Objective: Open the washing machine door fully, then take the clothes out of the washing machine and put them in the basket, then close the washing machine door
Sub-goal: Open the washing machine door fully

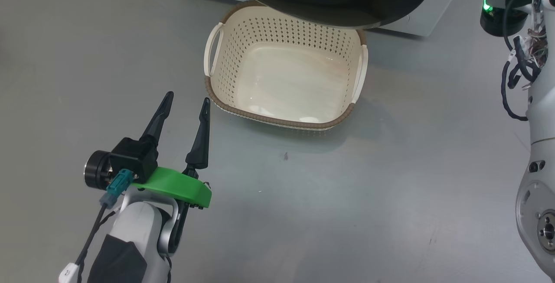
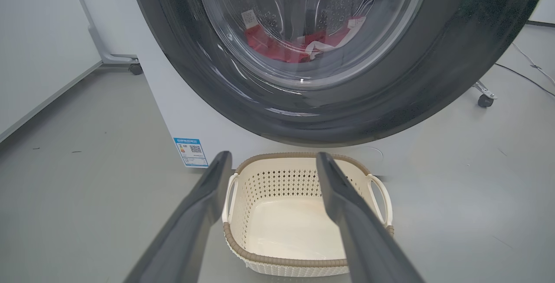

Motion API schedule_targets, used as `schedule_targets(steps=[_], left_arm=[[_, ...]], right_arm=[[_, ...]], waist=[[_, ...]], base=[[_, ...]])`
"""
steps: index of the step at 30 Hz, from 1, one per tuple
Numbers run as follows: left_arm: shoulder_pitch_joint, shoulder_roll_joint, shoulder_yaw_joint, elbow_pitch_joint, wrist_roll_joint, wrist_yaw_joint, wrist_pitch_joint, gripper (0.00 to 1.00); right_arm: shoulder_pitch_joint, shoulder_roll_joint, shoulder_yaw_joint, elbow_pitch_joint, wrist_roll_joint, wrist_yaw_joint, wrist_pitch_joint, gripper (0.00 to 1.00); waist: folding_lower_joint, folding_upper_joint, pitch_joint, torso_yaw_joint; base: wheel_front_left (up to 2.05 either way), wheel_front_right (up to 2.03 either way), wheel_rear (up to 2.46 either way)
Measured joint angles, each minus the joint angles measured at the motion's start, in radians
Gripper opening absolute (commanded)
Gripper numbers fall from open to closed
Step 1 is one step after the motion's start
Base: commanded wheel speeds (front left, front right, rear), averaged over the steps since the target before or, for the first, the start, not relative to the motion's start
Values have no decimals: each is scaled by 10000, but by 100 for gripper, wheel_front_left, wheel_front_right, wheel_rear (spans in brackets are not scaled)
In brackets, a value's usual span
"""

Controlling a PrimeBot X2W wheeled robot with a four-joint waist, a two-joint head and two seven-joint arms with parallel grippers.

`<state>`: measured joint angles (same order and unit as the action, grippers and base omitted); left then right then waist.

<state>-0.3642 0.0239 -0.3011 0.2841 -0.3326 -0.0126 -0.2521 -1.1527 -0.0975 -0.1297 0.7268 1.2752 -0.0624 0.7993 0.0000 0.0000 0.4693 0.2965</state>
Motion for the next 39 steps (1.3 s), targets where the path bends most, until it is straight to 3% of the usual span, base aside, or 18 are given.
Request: schedule_targets(steps=[14,21,26,39], left_arm=[[258,2,69,-19,17,86,0,100],[269,2,82,-10,19,86,0,100],[303,4,226,-25,117,90,0,100],[699,10,715,-8,286,182,0,100]], right_arm=[[330,81,389,81,13,50,253,0],[520,98,500,-132,-393,763,-414,0],[614,-416,1340,-616,-1870,1770,-1323,0],[1548,-1007,3195,-1841,-4443,1933,-3662,0]], waist=[[0,0,-374,-186],[0,0,-588,-215],[0,0,-814,-262],[0,0,-1650,-674]], base=[[0,0,0],[0,0,0],[0,0,0],[0,0,0]])
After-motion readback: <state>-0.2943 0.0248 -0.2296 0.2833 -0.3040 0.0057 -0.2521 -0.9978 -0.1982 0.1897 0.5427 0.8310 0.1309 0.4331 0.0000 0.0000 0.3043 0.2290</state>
